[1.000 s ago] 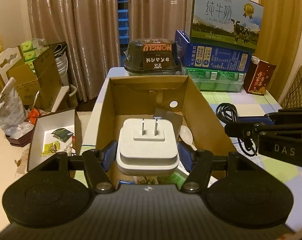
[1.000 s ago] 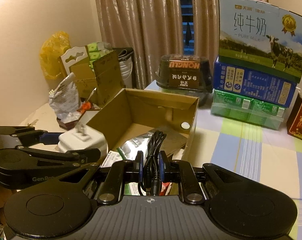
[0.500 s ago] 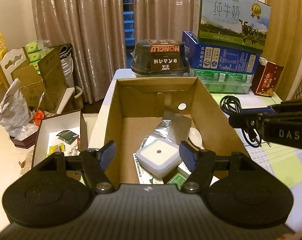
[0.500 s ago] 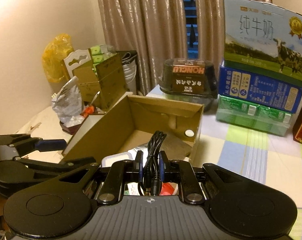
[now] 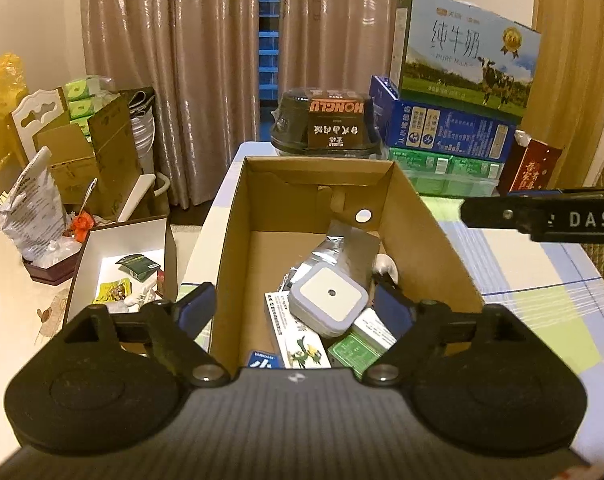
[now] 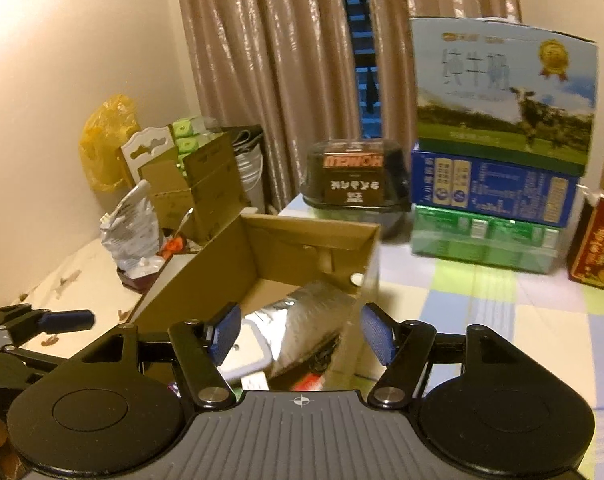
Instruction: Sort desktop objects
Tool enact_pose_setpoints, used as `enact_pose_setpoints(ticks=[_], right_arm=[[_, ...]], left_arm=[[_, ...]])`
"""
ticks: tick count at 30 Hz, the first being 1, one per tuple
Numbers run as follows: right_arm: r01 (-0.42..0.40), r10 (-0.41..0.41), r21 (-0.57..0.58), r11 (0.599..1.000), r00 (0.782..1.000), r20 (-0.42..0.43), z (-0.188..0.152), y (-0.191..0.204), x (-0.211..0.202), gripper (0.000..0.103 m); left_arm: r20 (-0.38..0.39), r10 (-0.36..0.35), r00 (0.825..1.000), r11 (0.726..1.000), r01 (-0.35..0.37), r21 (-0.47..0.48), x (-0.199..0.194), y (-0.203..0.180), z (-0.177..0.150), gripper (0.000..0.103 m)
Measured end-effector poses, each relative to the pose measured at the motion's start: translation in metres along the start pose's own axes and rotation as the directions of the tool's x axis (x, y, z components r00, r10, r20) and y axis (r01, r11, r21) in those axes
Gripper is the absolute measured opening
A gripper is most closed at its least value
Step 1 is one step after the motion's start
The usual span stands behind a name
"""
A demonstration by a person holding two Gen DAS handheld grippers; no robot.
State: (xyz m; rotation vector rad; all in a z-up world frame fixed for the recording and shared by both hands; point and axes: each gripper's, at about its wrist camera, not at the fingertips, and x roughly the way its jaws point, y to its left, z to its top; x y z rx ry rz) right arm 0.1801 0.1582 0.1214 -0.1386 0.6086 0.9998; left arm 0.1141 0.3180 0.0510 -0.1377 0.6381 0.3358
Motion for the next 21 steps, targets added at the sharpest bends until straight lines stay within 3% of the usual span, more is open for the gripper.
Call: enact_pose_setpoints(ticks=[1, 3, 9, 21], right_arm=[[0.004, -0.004, 0.008, 1.0, 1.0, 0.001, -0.001, -0.001, -0.006, 0.072], [0.013, -0.013, 0.026, 1.0, 1.0, 0.002, -0.005, 0.0, -0.018, 0.089], [-0.002, 0.003, 0.026, 1.0, 1.0, -0.023, -0.02, 0.022, -0.05, 0.101], [-0.008, 0.011, 0.03, 1.0, 0.995, -0.1, -0.062, 0.065, -0.101, 0.101]], left_arm=[[0.003, 0.001, 1.0, 1.0, -0.001, -0.006, -0.004, 0.0, -0.001, 0.087], [0.008, 0.0, 1.0, 1.0, 0.0, -0.016, -0.013, -0.001, -0.004, 0.091], [0.024, 0.024, 0.999, 1.0, -0.023, -0.006, -0.044, -0.006, -0.009, 0.102], [0.034, 0.058, 0.998, 0.997, -0.056, -0.043, -0.117, -0.007, -0.035, 0.102]])
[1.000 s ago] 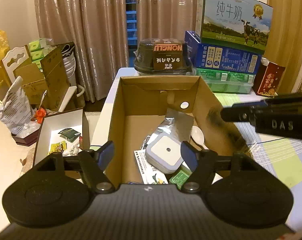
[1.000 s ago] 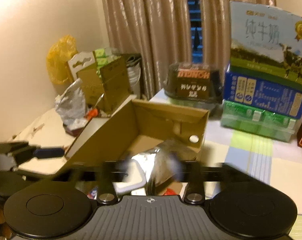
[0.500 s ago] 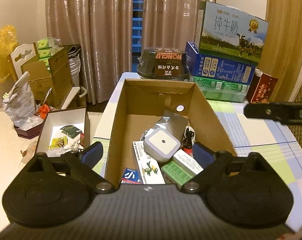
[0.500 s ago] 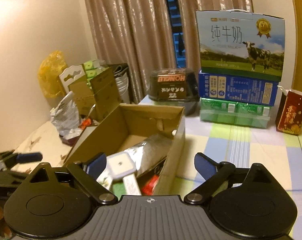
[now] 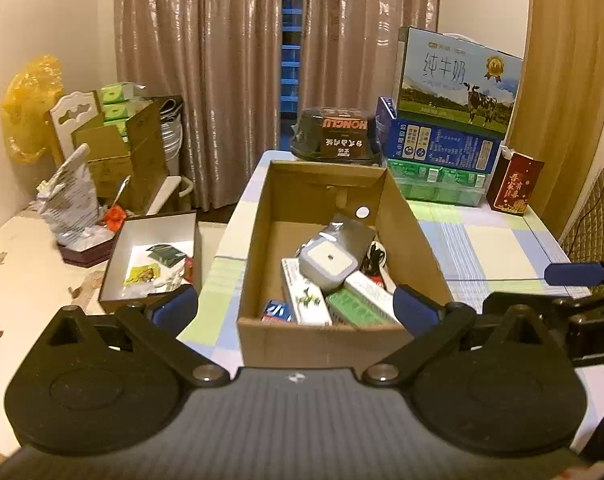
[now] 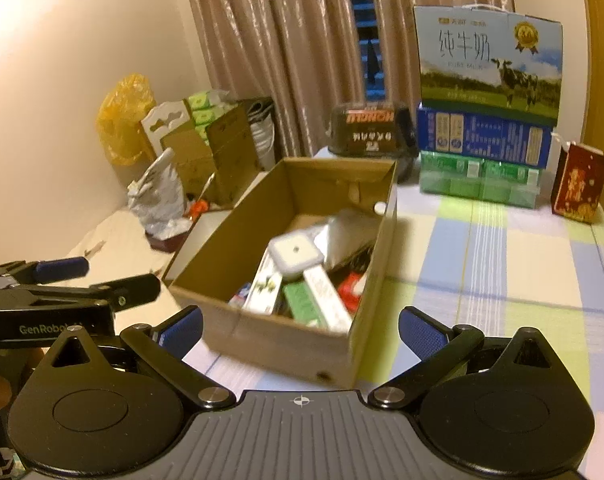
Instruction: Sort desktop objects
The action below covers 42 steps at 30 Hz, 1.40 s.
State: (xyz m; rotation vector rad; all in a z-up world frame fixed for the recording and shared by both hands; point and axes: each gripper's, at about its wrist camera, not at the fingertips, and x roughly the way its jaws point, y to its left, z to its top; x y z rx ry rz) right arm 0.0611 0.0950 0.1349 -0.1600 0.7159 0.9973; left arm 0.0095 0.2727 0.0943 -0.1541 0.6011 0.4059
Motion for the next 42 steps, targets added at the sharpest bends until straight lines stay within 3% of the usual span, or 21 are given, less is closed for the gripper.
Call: enact_pose_setpoints(ticks=[8, 18, 42], right_arm=[[0.045, -0.045, 0.005, 0.999, 0.999, -0.013, -0.024, 0.01, -0.029, 0.101], [0.075, -0.076, -0.003, 0.997, 0.997, -0.03, -0.043, 0.013, -0.053, 0.101], [0.097, -0.097, -0.008, 0.995, 0.994, -0.043, -0.054, 0.01, -0.055, 0.101]], left_arm=[[-0.015, 0.079, 0.997, 0.997, -0.079, -0.001, -0.043, -0.003, -0.021, 0.102], [-0.039, 0.056, 0.998, 0.996, -0.059, -0.067, -0.073, -0.007, -0.04, 0.102], [-0.067, 0.038, 0.997, 0.999, -0.04, -0.031, -0.067, -0.024, -0.052, 0.102]])
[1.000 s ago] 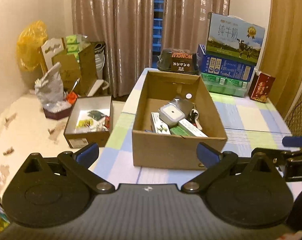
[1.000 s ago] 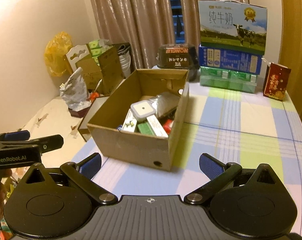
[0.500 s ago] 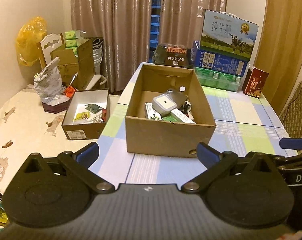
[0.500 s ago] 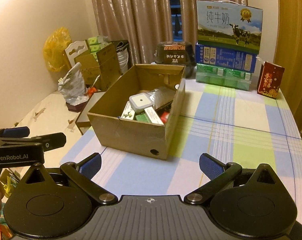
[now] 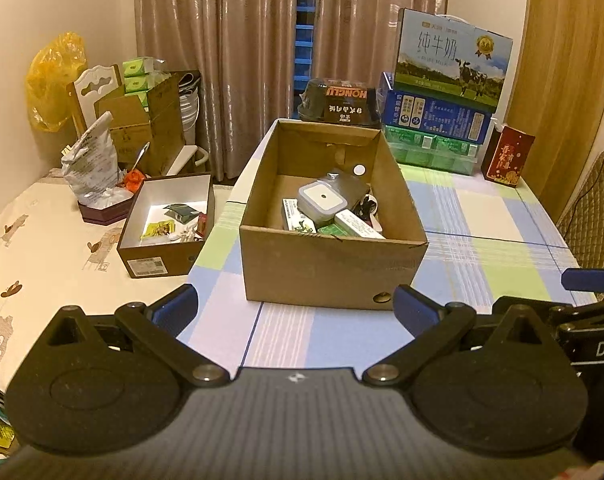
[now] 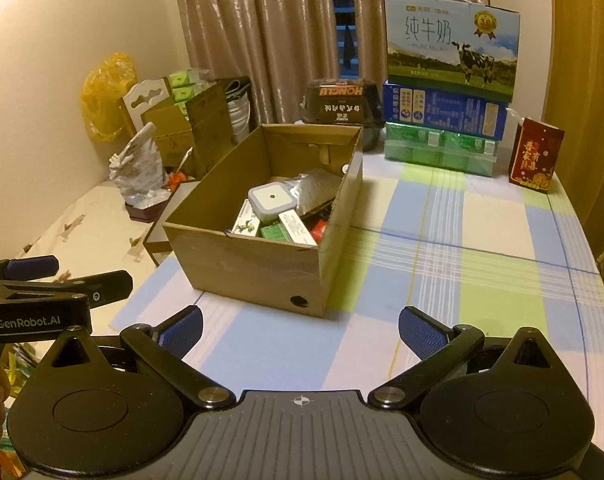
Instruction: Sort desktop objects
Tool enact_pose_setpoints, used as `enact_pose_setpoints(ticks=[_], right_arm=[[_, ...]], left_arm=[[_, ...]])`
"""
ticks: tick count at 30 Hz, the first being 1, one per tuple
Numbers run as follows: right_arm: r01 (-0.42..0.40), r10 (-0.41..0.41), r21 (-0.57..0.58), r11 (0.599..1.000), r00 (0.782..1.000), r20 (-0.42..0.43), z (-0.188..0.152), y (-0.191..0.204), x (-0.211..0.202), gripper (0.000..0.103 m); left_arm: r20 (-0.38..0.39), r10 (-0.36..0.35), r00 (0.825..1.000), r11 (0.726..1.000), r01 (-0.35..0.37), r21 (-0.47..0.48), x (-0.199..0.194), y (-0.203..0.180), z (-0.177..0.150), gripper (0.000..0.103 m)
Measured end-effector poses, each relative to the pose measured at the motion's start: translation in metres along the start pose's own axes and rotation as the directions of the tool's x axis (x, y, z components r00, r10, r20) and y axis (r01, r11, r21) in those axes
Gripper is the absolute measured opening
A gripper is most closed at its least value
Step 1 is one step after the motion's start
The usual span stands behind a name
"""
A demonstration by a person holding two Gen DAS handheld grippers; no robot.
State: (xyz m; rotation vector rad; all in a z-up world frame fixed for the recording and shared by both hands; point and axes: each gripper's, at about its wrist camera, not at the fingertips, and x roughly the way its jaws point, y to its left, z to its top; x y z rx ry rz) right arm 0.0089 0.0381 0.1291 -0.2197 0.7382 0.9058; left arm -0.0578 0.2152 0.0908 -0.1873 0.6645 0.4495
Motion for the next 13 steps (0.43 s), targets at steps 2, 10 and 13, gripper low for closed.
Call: enact_pose_setpoints(ticks=[2, 10, 13], right_arm=[[0.001, -0.001, 0.0, 1.0, 1.0, -0.003, 0.0001, -0.0004, 0.0014, 0.101], [0.006, -0.006, -0.003, 1.0, 1.0, -0.009, 0.0001, -0.0009, 0.0058, 0.101], [0.013, -0.013, -0.002, 1.0, 1.0, -0.014, -0.0003, -0.0007, 0.0082, 0.101]], left_arm=[[-0.002, -0.001, 1.0, 1.0, 0.001, 0.0, 0.0017, -0.0007, 0.0001, 0.102], [-0.006, -0.002, 1.0, 1.0, 0.002, -0.01, 0.0055, 0.0006, 0.0007, 0.102], [0.005, 0.029, 1.0, 1.0, -0.029, -0.009, 0.0058, 0.0016, -0.0002, 0.102]])
